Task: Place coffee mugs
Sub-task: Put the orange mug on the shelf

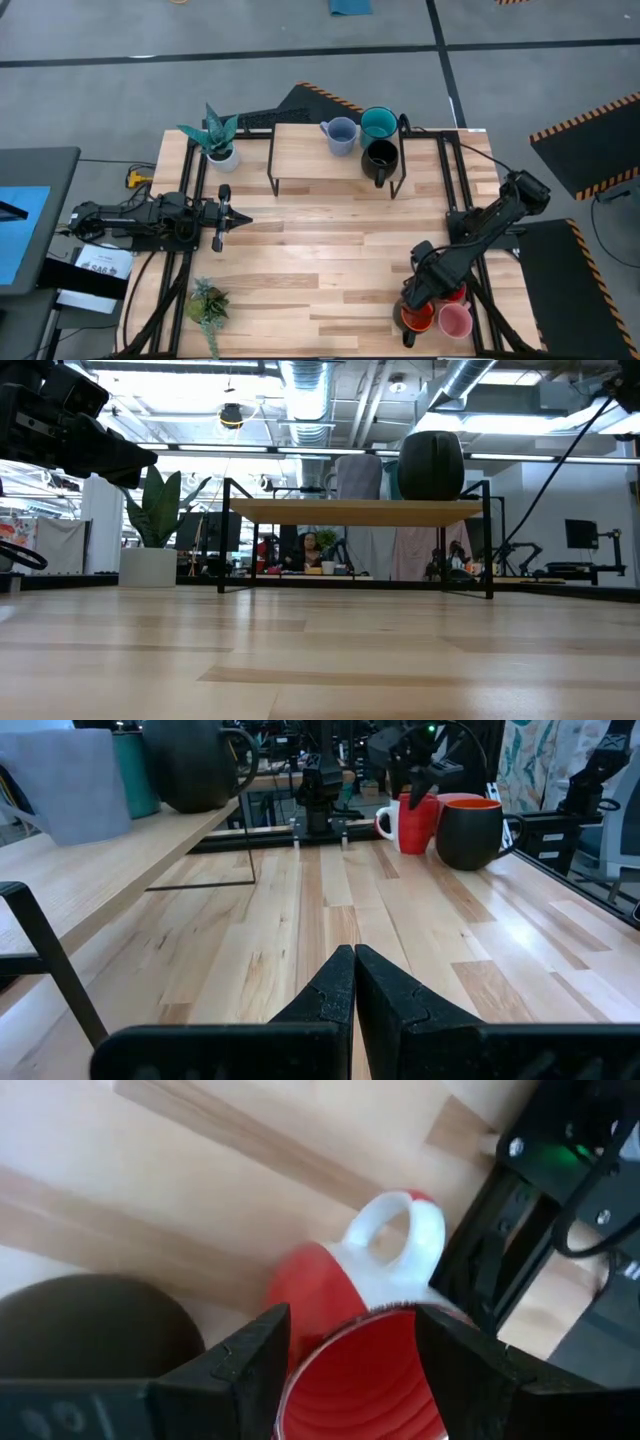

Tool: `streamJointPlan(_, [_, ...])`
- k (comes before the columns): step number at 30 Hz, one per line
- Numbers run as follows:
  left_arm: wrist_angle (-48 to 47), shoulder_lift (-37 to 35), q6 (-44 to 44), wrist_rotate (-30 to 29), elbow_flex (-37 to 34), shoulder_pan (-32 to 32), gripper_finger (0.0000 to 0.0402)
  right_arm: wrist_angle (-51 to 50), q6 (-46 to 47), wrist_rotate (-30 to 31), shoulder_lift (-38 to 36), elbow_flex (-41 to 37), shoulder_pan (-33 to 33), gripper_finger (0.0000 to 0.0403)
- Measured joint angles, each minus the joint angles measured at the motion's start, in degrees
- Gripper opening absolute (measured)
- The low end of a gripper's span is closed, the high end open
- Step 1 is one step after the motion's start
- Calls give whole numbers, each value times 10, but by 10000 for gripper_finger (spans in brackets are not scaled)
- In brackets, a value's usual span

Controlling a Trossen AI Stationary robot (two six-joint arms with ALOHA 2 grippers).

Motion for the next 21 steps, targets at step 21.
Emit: streamJointPlan(21, [0,0,0,0,0,0,0,37,19,-18,0,0,1,187])
